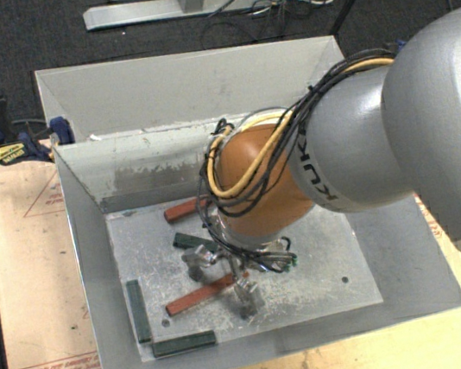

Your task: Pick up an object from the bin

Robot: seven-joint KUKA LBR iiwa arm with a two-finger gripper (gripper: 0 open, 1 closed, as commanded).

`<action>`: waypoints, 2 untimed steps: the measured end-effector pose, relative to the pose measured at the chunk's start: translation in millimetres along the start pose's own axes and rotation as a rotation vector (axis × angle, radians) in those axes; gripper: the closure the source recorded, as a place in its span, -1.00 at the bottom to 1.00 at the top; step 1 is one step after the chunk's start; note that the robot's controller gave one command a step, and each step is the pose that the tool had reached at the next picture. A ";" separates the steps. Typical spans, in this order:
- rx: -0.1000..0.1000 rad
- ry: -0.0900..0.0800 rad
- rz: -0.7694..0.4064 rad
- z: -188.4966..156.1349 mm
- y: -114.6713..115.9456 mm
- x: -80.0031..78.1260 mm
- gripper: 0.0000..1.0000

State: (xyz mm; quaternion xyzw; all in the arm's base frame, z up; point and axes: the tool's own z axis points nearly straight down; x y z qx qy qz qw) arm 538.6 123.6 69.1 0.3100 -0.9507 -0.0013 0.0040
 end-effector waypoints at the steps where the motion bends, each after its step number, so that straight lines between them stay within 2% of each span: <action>1: 0.004 -0.009 0.002 -3.9 -1.7 -3.2 1.00; 2: 0.003 -0.016 0.426 -137.0 32.2 -14.2 1.00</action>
Offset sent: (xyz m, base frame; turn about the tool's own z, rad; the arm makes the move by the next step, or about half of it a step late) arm 0.0000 0.0000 0.0000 0.0000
